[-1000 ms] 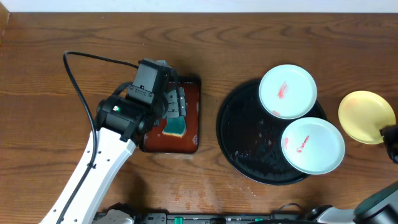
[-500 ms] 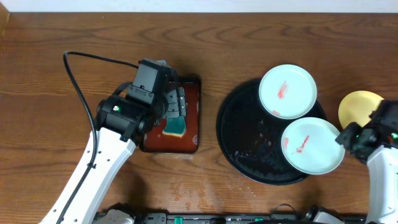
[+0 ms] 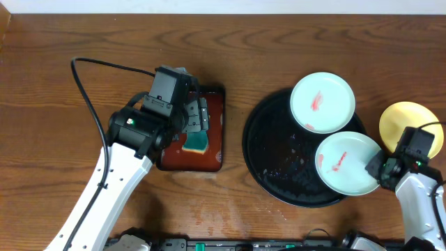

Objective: Clean dirty plates on tray and stack at the side
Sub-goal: 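Grasp the rim of the lower pale green plate with right gripper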

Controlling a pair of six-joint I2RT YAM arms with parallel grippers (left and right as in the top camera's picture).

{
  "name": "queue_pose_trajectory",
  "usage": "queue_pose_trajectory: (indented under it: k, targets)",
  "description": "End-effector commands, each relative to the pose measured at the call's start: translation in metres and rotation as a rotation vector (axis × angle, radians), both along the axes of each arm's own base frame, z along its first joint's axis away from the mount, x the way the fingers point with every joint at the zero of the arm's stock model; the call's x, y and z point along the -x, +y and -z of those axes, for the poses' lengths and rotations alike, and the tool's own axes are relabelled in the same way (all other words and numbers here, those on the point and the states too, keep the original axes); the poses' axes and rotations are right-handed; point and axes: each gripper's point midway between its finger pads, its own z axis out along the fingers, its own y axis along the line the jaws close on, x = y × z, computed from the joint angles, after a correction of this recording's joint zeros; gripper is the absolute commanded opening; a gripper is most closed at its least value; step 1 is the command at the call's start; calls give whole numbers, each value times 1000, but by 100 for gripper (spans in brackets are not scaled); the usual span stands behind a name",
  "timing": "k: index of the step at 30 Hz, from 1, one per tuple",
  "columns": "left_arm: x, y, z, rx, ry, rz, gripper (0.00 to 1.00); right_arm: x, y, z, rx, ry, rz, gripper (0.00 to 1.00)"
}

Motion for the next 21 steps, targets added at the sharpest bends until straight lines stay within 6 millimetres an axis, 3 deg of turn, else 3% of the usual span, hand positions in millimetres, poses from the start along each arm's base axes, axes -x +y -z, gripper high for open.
queue_pose_trajectory:
  k: [1, 5, 10, 14, 17, 21]
  targets:
    - [-3, 1, -7, 4, -18, -4, 83, 0, 3, 1, -12, 0, -10, 1]
    - [-3, 1, -7, 4, -18, -4, 82, -1, 7, -20, -42, -24, 23, 1]
    - [-3, 1, -7, 4, -18, -4, 82, -6, 24, -61, -114, -90, -13, 1]
    - [-3, 1, -7, 4, -18, -4, 82, -24, 60, -85, -220, -229, -206, 1]
    - [-3, 1, -7, 4, -18, -4, 82, -33, 86, -88, -287, -266, -315, 1]
    - [-3, 1, -7, 4, -18, -4, 83, -38, 112, -67, -318, -228, -416, 1]
